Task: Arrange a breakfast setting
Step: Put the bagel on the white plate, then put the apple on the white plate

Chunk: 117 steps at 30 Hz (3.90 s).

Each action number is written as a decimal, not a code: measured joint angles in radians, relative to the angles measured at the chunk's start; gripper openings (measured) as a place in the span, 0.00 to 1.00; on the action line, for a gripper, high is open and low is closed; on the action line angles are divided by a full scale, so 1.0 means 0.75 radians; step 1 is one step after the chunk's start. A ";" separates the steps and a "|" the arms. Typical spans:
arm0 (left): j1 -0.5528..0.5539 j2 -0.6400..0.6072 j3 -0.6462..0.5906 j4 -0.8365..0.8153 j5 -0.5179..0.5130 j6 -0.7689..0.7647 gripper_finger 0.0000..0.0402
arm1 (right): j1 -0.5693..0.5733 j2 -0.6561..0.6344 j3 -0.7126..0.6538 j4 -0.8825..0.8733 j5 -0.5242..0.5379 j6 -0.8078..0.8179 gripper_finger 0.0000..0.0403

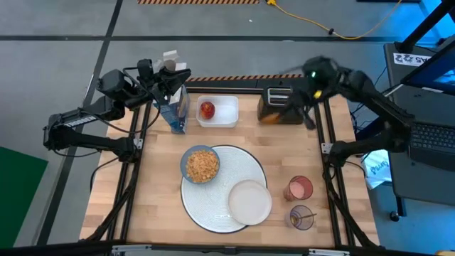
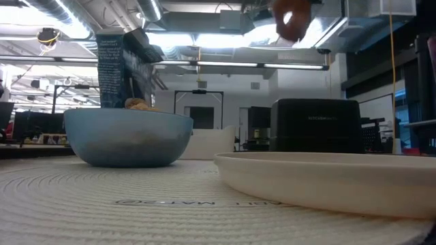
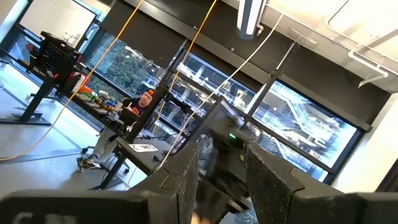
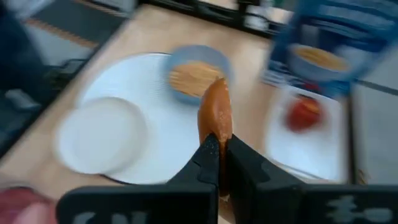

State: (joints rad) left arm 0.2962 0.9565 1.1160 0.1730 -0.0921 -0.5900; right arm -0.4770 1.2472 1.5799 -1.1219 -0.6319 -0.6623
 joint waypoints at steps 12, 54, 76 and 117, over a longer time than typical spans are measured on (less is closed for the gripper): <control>0.000 0.000 0.000 0.000 0.001 -0.001 0.30 | 0.729 -0.002 -0.193 0.402 0.239 0.607 0.03; -0.092 -0.003 0.000 -0.005 0.221 -0.004 0.30 | 1.395 0.460 -0.585 0.826 0.949 0.903 0.03; -0.092 -0.003 0.000 -0.006 0.220 -0.002 0.30 | 1.395 0.480 -0.584 0.797 0.816 0.877 0.07; -0.092 -0.003 0.000 -0.005 0.220 -0.001 0.30 | 1.395 0.478 -0.537 0.801 0.804 0.876 0.34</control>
State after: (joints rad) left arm 0.2276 0.9546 1.1160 0.1692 0.0731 -0.5910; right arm 0.5692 1.6054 1.1774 -0.5213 -0.0289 -0.0050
